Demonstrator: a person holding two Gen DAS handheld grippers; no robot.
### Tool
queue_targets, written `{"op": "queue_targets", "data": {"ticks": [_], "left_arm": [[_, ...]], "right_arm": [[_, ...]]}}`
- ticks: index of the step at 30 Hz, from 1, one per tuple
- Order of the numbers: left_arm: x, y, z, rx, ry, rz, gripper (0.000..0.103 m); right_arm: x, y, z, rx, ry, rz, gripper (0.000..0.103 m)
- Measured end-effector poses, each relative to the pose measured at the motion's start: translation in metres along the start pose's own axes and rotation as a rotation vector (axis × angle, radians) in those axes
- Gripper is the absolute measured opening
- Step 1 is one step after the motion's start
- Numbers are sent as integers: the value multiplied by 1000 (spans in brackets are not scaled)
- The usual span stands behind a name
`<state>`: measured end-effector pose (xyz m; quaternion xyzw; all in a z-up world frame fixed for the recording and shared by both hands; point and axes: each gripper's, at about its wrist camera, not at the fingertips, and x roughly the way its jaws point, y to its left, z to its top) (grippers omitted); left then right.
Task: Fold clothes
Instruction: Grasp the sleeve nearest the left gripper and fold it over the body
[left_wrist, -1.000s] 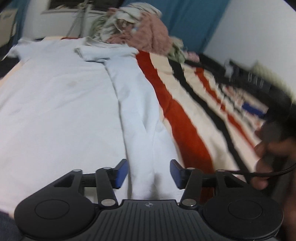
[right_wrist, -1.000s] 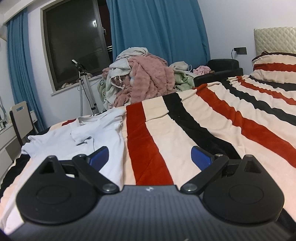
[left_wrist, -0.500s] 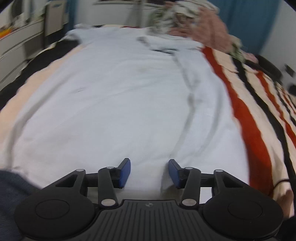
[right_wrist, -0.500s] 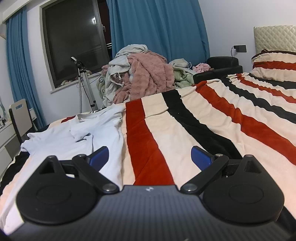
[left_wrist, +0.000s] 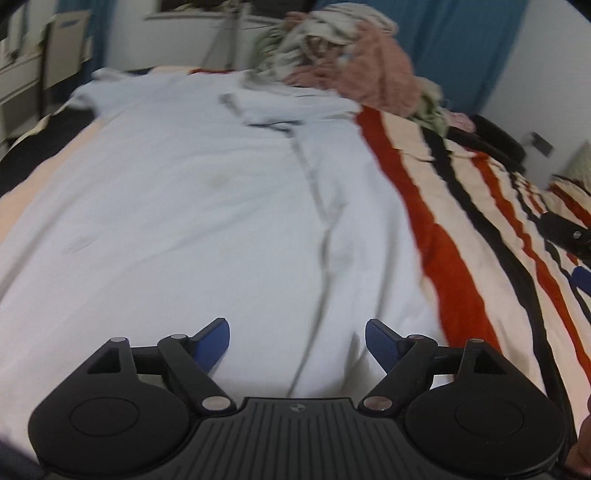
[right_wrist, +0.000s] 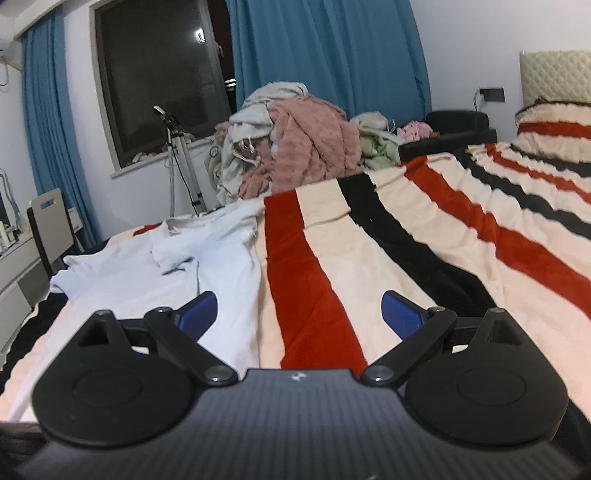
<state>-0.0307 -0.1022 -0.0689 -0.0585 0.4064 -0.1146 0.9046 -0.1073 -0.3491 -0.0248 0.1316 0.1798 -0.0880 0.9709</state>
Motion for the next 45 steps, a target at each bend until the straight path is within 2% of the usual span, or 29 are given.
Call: {"op": "queue_targets", "data": {"ticks": [4, 8, 10, 14, 18, 22, 25, 28, 31, 33, 35, 36, 37, 38, 42, 44, 45], "left_arm": [[25, -10, 6, 46, -5, 36, 82], [40, -3, 5, 123, -6, 172, 84], [36, 8, 5, 126, 0, 259, 91], [24, 42, 16, 21, 35, 250, 90], [15, 55, 45, -24, 0, 209, 91], [40, 51, 96, -54, -61, 106, 94], [90, 55, 140, -135, -106, 45, 94], [145, 63, 183, -228, -138, -13, 84], [205, 82, 211, -380, -144, -71, 72], [232, 86, 227, -417, -176, -72, 66], [257, 91, 243, -446, -206, -70, 49], [265, 92, 252, -427, -211, -62, 22], [272, 93, 261, -409, -215, -55, 9], [279, 94, 270, -384, -220, -45, 8], [292, 71, 291, -130, -242, 70, 9], [293, 69, 291, -122, -220, 72, 19], [291, 70, 289, -122, -216, 79, 30]], "right_arm": [[4, -1, -2, 4, 19, 2, 97], [9, -2, -5, 8, 37, 3, 97], [9, -1, -5, 7, 44, 5, 97], [15, 4, 3, 9, 53, 20, 97], [28, 14, 28, 27, 31, 65, 97], [51, 24, 42, 26, 5, 97, 97], [75, 27, 35, 15, 24, 96, 97], [99, 21, 16, 20, 75, 88, 97], [119, 18, 5, 32, 109, 80, 97], [131, 19, 1, 43, 119, 93, 97], [139, 20, -4, 53, 126, 106, 97], [144, 21, -6, 54, 130, 109, 97], [148, 21, -9, 54, 134, 110, 97], [152, 21, -10, 56, 137, 109, 97], [161, 18, -14, 74, 130, 108, 97], [163, 19, -15, 71, 127, 107, 97], [163, 19, -16, 67, 126, 107, 97]]}}
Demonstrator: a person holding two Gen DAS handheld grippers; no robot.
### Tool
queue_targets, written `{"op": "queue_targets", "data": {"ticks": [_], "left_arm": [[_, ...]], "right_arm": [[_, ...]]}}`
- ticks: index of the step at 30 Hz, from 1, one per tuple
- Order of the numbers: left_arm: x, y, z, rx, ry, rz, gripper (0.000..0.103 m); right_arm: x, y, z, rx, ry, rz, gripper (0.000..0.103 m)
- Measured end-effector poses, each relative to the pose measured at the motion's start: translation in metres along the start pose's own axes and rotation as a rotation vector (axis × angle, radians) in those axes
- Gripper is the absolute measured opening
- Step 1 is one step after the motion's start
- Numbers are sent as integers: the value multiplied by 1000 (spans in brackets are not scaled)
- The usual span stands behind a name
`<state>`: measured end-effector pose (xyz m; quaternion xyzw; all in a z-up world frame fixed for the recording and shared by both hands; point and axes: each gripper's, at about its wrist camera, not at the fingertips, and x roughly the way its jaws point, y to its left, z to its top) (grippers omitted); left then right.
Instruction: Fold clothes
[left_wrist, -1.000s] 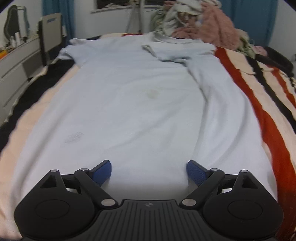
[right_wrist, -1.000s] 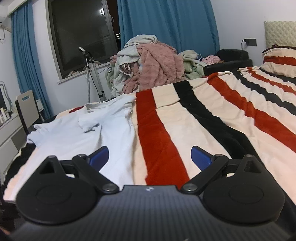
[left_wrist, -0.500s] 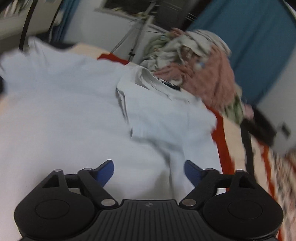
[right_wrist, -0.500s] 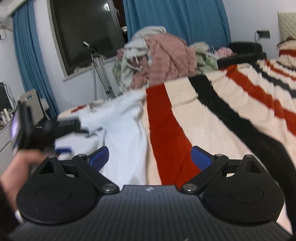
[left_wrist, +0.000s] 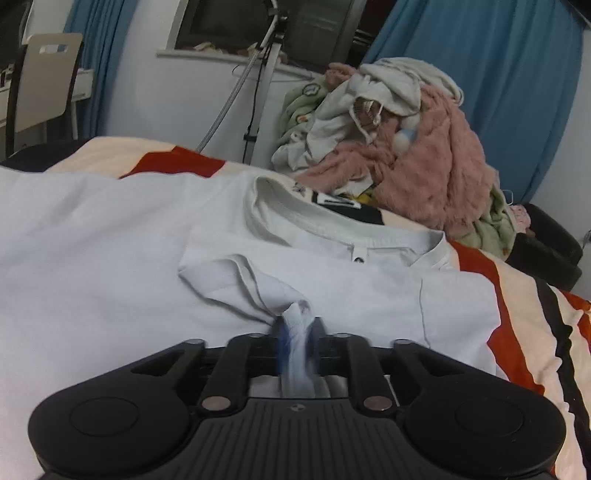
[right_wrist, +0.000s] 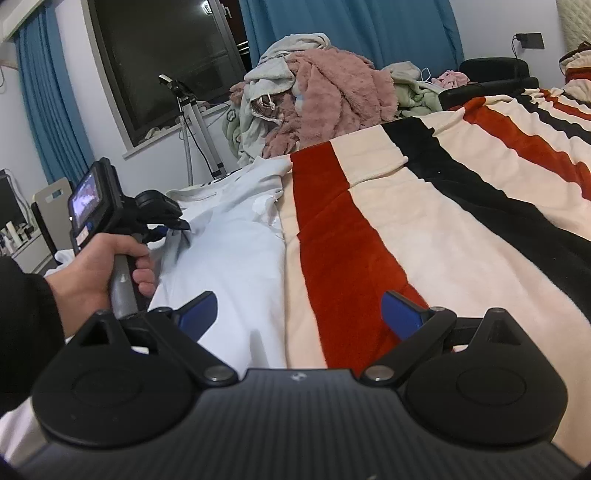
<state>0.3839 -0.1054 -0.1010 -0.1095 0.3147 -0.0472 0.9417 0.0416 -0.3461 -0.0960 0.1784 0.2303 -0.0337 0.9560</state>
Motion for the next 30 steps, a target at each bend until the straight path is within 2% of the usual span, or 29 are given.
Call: {"op": "queue_targets", "data": {"ticks": [1, 3, 4, 6, 8, 9, 11, 13, 18, 22, 26, 28, 30], "left_arm": [[-4, 1, -1, 2, 3, 8, 46], [-22, 5, -8, 12, 11, 20, 61], [-34, 8, -12, 12, 17, 5, 62], [-70, 21, -27, -10, 35, -83, 66], [-121, 35, -50, -35, 31, -180, 69], [-144, 38, -63, -41, 37, -204, 70], [-185, 44, -88, -60, 73, -263, 70], [-224, 47, -116, -84, 122, -290, 70], [-294, 52, -181, -145, 250, -359, 66], [-321, 55, -223, -152, 318, -315, 63], [-333, 61, -236, -152, 335, -316, 62], [-338, 61, -240, -142, 343, -312, 53], [-345, 61, -244, -127, 349, -310, 48]], "right_arm": [[0, 1, -1, -6, 1, -5, 97], [-3, 3, 0, -17, -8, -4, 97], [-4, 4, 1, -23, -16, -3, 97], [-10, 8, 2, -39, -35, -3, 97], [-19, 10, 4, -46, -54, 4, 97], [-25, 11, 4, -49, -62, 9, 97], [-38, 13, 6, -55, -80, 20, 97], [-50, 14, 7, -61, -97, 31, 97], [-81, 19, 10, -76, -141, 59, 97], [-113, 22, 9, -84, -166, 53, 97], [-152, 22, 1, -37, -172, 53, 97], [-165, 26, -6, -44, -165, 48, 97], [-178, 29, -16, -58, -161, 37, 97]]}}
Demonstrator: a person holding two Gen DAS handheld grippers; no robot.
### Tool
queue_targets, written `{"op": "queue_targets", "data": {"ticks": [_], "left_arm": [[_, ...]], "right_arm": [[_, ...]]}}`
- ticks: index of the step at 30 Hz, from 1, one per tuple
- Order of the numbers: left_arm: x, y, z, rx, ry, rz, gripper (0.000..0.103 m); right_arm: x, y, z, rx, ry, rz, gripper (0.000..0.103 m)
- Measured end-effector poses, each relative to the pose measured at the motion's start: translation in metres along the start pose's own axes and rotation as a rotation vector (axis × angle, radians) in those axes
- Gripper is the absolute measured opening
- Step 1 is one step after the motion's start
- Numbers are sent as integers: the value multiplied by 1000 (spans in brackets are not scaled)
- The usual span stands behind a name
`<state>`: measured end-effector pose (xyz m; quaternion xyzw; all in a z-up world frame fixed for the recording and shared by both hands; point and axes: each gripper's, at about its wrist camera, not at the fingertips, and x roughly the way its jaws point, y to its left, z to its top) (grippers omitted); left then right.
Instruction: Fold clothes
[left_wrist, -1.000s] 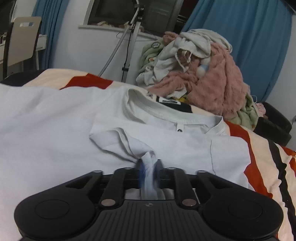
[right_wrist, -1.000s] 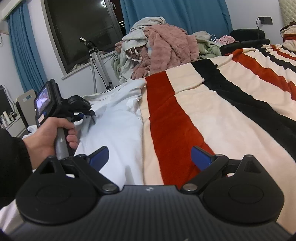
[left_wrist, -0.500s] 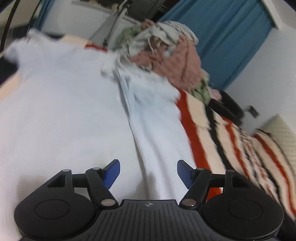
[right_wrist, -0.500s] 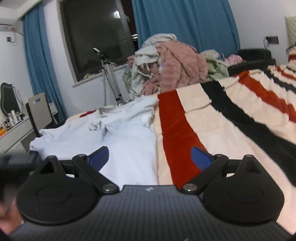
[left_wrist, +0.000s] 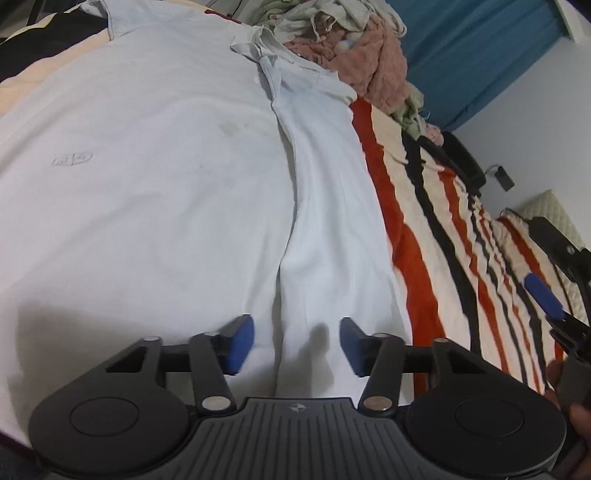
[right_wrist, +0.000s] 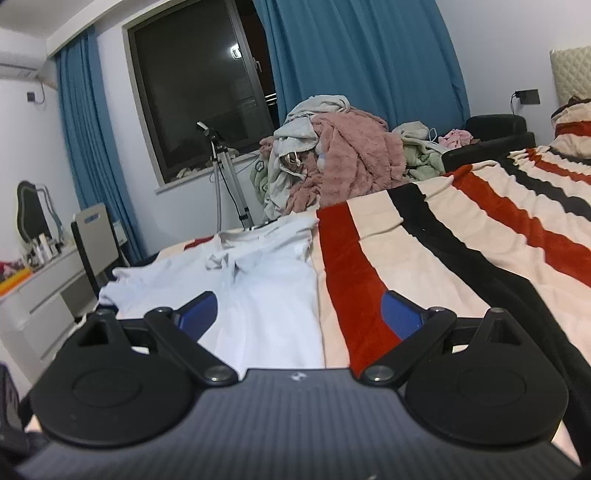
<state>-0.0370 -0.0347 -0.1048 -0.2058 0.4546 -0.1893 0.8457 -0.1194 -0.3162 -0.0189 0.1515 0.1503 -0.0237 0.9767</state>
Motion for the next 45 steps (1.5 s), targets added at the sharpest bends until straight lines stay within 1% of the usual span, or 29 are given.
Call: {"op": "queue_targets", "data": {"ticks": [2, 3, 4, 5, 9, 11, 12, 13, 14, 15, 16, 17, 18, 19, 21, 22, 23, 24, 25, 27, 28, 30, 31, 34, 37, 38, 39, 43, 45], "left_arm": [[-5, -2, -6, 16, 7, 3, 38], [-7, -3, -9, 25, 12, 7, 25], [-9, -5, -14, 40, 23, 17, 5], [-10, -7, -18, 58, 31, 29, 2], [-20, -26, -35, 192, 12, 133, 2], [-30, -34, -41, 225, -8, 150, 3], [-34, -35, -42, 231, -13, 159, 6], [-40, -36, -43, 236, -22, 167, 12], [-48, -37, -43, 241, -40, 165, 15], [-56, -39, -44, 246, -59, 162, 26], [-63, -40, -43, 252, -77, 162, 39], [-70, -45, -41, 263, -94, 168, 46], [-78, -49, -39, 273, -110, 174, 59], [-85, -53, -37, 284, -126, 179, 62], [-105, -60, -34, 292, -143, 169, 62], [-115, -65, -32, 291, -149, 164, 66], [-124, -70, -30, 297, -165, 176, 69], [-133, -76, -27, 302, -182, 187, 76], [-142, -82, -25, 308, -199, 198, 83], [-160, -93, -20, 318, -233, 221, 93], [-169, -99, -18, 324, -250, 232, 95], [-187, -111, -13, 334, -284, 255, 96], [-196, -117, -11, 340, -300, 266, 98], [-223, -134, -4, 355, -351, 300, 102], [-241, -138, 8, 340, -373, 333, 102], [-245, -138, 13, 337, -382, 351, 102], [-247, -140, 18, 342, -395, 373, 102], [-225, -151, 54, 349, -381, 417, 102], [-211, -149, 66, 338, -415, 424, 102]], "right_arm": [[-13, 5, -6, -7, 3, -4, 97], [-19, 7, -9, -10, 5, -7, 97], [-24, 10, -10, -14, 7, -10, 97], [-28, 13, -11, -18, 8, -12, 97], [-44, 24, -10, -39, -20, -5, 97], [-51, 29, -8, -47, -27, 4, 97], [-55, 31, -7, -46, -36, 7, 97], [-59, 33, -6, -45, -45, 9, 97], [-63, 35, -5, -44, -54, 12, 97], [-66, 37, -3, -42, -62, 16, 97], [-70, 39, -2, -41, -69, 19, 97], [-73, 42, 1, -43, -77, 22, 97], [-77, 44, 3, -47, -83, 23, 97], [-81, 47, 5, -51, -89, 25, 97], [-87, 52, 10, -47, -88, 29, 97], [-91, 56, 15, -53, -87, 35, 97], [-95, 60, 20, -60, -86, 41, 97], [-99, 64, 26, -66, -85, 47, 97], [-104, 68, 32, -72, -107, 50, 97], [-114, 73, 44, -76, -138, 56, 97], [-118, 74, 50, -73, -138, 55, 97], [-122, 77, 61, -79, -120, 52, 97], [-124, 79, 67, -81, -111, 50, 97], [-125, 89, 90, -83, -114, 66, 97], [-124, 107, 115, -119, -153, 63, 97], [-123, 111, 119, -134, -169, 75, 97], [-123, 114, 122, -138, -177, 84, 97], [-109, 123, 130, -193, -199, 72, 97], [-100, 126, 135, -217, -193, 67, 97]]}}
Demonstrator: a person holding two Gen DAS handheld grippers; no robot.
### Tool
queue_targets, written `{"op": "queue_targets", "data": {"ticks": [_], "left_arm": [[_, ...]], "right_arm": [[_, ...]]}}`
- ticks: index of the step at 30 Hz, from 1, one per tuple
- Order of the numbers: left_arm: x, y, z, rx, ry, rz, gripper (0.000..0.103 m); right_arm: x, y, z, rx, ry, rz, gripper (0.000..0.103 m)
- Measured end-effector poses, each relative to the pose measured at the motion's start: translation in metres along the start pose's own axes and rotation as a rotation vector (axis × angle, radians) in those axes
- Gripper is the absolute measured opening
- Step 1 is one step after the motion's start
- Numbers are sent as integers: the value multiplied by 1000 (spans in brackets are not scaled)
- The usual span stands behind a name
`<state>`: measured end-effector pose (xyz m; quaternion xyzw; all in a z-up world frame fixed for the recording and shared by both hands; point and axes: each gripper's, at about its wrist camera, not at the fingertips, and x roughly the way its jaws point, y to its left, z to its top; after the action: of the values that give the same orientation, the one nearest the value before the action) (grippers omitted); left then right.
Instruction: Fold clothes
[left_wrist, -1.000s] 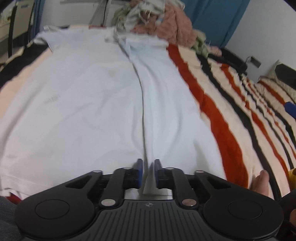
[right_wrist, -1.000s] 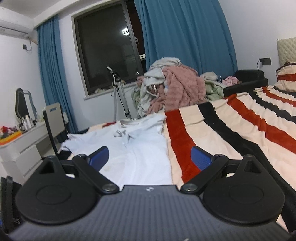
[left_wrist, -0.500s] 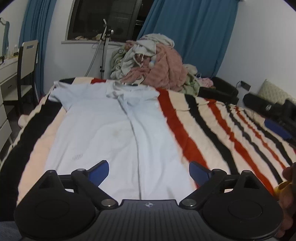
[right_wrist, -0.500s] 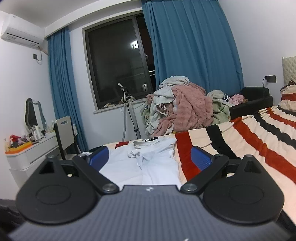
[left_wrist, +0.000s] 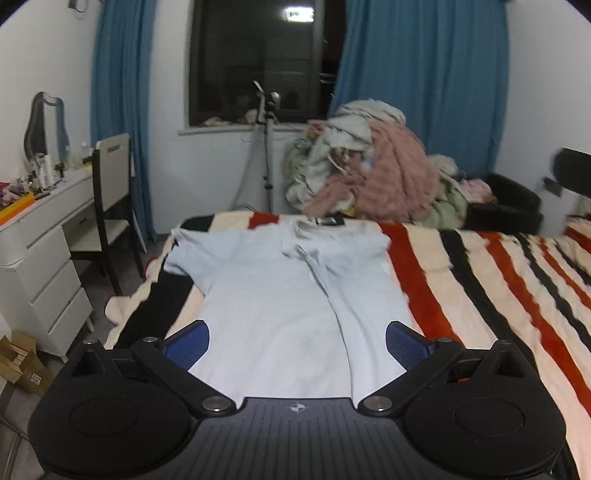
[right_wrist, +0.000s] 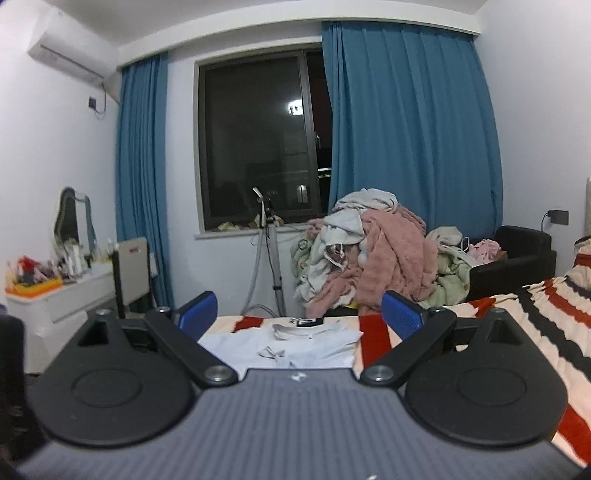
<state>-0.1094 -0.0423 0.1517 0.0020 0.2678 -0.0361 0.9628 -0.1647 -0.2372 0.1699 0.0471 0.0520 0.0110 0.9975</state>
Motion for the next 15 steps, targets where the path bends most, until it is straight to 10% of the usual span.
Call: {"op": "queue_targets", "data": {"ticks": [6, 15], "left_arm": [[57, 22, -18, -83, -35, 3, 101], [120, 99, -42, -125, -21, 3, 102]], "right_arm": [[49, -9, -7, -36, 40, 79, 97], [251, 65, -70, -250, 192, 182, 96]]}}
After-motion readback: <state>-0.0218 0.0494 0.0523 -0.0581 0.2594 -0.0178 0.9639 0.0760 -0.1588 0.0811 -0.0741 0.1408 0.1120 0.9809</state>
